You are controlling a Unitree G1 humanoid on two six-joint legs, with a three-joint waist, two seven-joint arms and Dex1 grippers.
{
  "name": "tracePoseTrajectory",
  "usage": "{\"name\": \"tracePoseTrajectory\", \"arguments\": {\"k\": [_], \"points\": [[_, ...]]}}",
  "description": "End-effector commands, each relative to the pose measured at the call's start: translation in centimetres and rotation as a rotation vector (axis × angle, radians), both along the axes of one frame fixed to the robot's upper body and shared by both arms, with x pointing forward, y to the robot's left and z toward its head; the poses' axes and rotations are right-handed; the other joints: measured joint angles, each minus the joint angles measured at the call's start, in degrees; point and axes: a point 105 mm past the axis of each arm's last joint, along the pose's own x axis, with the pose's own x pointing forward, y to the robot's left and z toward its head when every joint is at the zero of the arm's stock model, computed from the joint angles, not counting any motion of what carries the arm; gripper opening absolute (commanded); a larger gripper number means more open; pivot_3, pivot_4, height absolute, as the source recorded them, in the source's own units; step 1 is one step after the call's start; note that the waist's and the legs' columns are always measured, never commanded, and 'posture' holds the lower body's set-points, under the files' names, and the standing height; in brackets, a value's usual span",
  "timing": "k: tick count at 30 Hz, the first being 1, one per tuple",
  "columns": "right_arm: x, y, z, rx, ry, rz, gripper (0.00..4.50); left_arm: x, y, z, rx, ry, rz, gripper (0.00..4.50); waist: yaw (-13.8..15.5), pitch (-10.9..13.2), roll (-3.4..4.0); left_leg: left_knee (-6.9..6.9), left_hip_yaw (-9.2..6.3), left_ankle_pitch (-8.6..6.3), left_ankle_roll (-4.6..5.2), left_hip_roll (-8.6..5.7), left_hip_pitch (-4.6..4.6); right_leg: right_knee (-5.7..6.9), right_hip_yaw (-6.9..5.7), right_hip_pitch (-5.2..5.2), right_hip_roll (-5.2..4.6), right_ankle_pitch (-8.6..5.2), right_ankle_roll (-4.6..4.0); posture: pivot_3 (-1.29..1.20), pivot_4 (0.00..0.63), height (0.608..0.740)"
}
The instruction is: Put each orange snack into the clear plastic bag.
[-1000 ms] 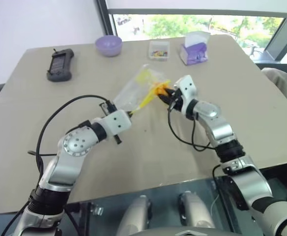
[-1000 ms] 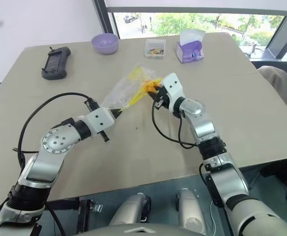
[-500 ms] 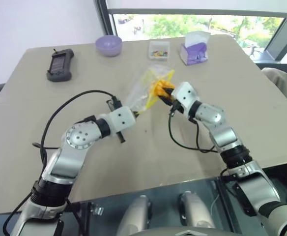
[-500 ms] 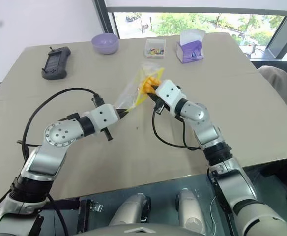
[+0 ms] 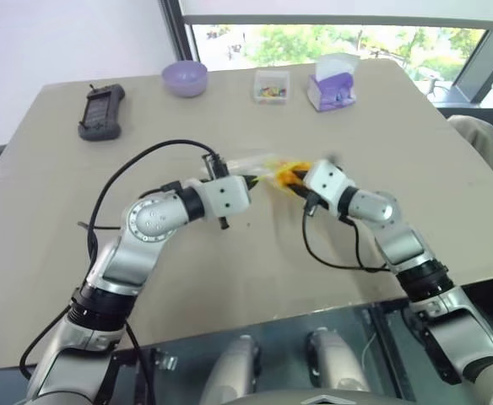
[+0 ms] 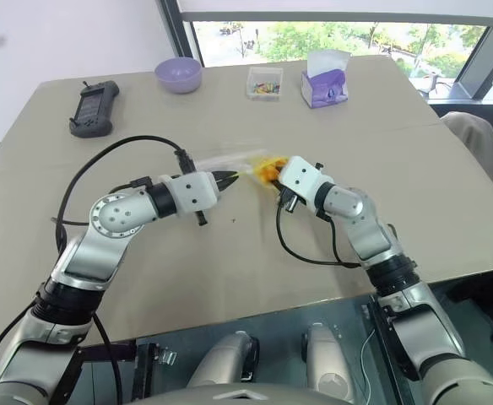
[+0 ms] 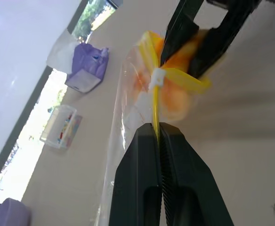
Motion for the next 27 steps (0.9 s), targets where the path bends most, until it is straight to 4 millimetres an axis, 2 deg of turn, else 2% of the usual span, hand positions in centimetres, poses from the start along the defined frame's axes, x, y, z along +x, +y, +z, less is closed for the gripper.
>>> {"name": "tracePoseTrajectory", "arguments": {"k": [1,7,9,12,16,21,27], "points": [[0.5,0.6,1.7,0.252,0.126,-0.048,0.99,-0.8,-0.3,0.0,0.008,-0.047,-0.041,0.0,0.0,0.0,0.0,0.0,0.0,0.0,0.0,0.01,0.0,0.0,0.0,0.0,0.0,0.0,0.0,0.0,0.15,0.74],[1.1,1.4,1.2,0.446,0.327,-0.096,0.99,-1.1,0.7,-1.1,-0.022,0.011,-0.016,0.0,0.4,0.0,0.01,0.01,-0.04,-0.02,0.04,-0.04,-0.02,-0.02,-0.02,0.02,-0.05,0.0,0.0,0.0,0.15,0.74],[1.2,1.5,1.0,0.421,0.322,-0.097,0.99,-1.2,1.1,-1.4,-0.034,0.038,-0.001,0.0,0.4,0.0,0.01,0.01,-0.04,-0.03,0.04,-0.05,-0.02,-0.02,-0.01,0.01,-0.06,0.0,0.0,0.0,0.15,0.74],[1.6,1.0,0.3,0.28,0.232,-0.119,0.99,-1.0,1.9,-1.6,-0.06,0.077,0.041,0.0,0.3,0.0,0.02,0.01,-0.05,-0.03,0.05,-0.05,-0.02,-0.01,-0.04,0.0,-0.04,0.0,0.0,0.0,0.15,0.74],[1.5,1.4,1.3,0.433,0.312,-0.091,0.99,-1.1,1.6,-1.3,-0.065,0.059,0.026,0.0,0.0,0.0,0.02,0.0,-0.06,-0.02,0.04,-0.03,-0.02,0.0,-0.05,0.0,-0.02,0.0,0.0,0.0,0.15,0.74],[2.1,2.2,0.7,0.379,0.258,-0.14,0.99,-1.4,0.5,-0.3,-0.126,0.044,-0.015,0.0,0.1,0.0,0.02,0.0,-0.04,-0.03,0.04,-0.02,-0.01,0.0,-0.03,0.0,-0.02,0.0,0.0,0.0,0.15,0.74],[2.2,3.6,0.9,0.398,0.262,-0.133,0.99,-1.6,0.7,0.5,-0.209,0.064,-0.012,0.0,0.0,0.0,0.02,0.0,-0.04,-0.02,0.03,-0.02,-0.01,0.0,-0.02,-0.01,-0.03,0.0,0.0,0.0,0.15,0.74]]}}
